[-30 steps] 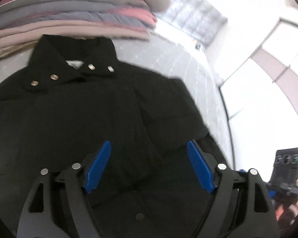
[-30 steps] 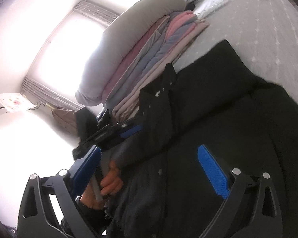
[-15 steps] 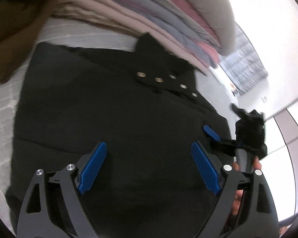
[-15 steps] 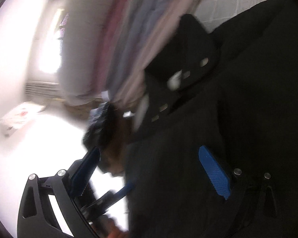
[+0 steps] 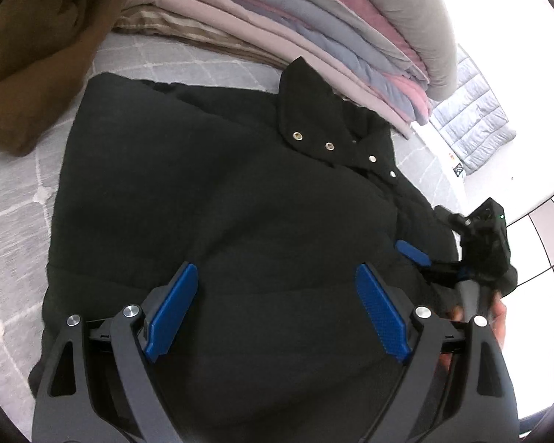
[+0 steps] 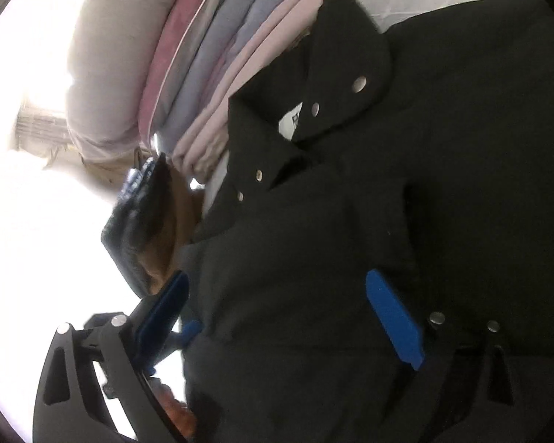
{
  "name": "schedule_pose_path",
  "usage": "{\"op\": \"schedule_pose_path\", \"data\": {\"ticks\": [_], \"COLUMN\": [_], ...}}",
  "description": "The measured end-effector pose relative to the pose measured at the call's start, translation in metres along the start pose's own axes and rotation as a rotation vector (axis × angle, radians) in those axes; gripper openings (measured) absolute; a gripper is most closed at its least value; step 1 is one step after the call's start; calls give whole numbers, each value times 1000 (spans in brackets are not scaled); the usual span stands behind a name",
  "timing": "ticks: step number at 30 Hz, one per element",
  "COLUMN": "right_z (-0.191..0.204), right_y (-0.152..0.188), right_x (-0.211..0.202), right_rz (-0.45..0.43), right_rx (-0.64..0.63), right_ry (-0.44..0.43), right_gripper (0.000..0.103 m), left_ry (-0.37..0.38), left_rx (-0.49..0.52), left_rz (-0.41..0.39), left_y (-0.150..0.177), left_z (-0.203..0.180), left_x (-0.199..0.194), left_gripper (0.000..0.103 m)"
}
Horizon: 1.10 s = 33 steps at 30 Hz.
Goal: Fold large clothes
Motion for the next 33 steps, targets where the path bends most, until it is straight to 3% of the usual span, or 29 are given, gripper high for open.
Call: {"op": "schedule_pose_path", "data": {"ticks": [4,8,13,16,21,25,30,33], "right_z": [37,29,-41,-76,-123,-152,-162,-164], "right_y": [26,80,144,175,226,248,262,265], "right_x": [-75,-172,-280,-326,-354,-352,-347,-346], "right_rz": [-18,-7,-29,-64,-13,44,98,126], "right_rx": [-162,-275,-201,-89,40,103,163,181], "right_ry": [14,140,267,257,232,226,117,65], "right_gripper": [96,96,96,96,96,96,96,96], "left_ry": [69,127,138,102,49,92,266,380], "left_rx": [9,63,74,2,-147,-207,-328,-335], "left_rz": [10,41,56,81,178,302,356,405], "left_y": [8,41,109,155,228,262,279,294], "left_z": [-3,-2,36,82,152,174,181,168], "left_x": [-29,-82,-157,-187,-187,-149,-128,-131], "left_gripper": [84,84,90,91,91,91,91,91]}}
Point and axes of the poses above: each gripper's, at about its wrist camera, not at the fingertips, and x roughly the way its jaws point, z to its left, y to its underside, the point moved 6 cm from there along x, roughly the way its jaws point, and after that the axes turned 5 degrees about -y, right-handed, at the moved point
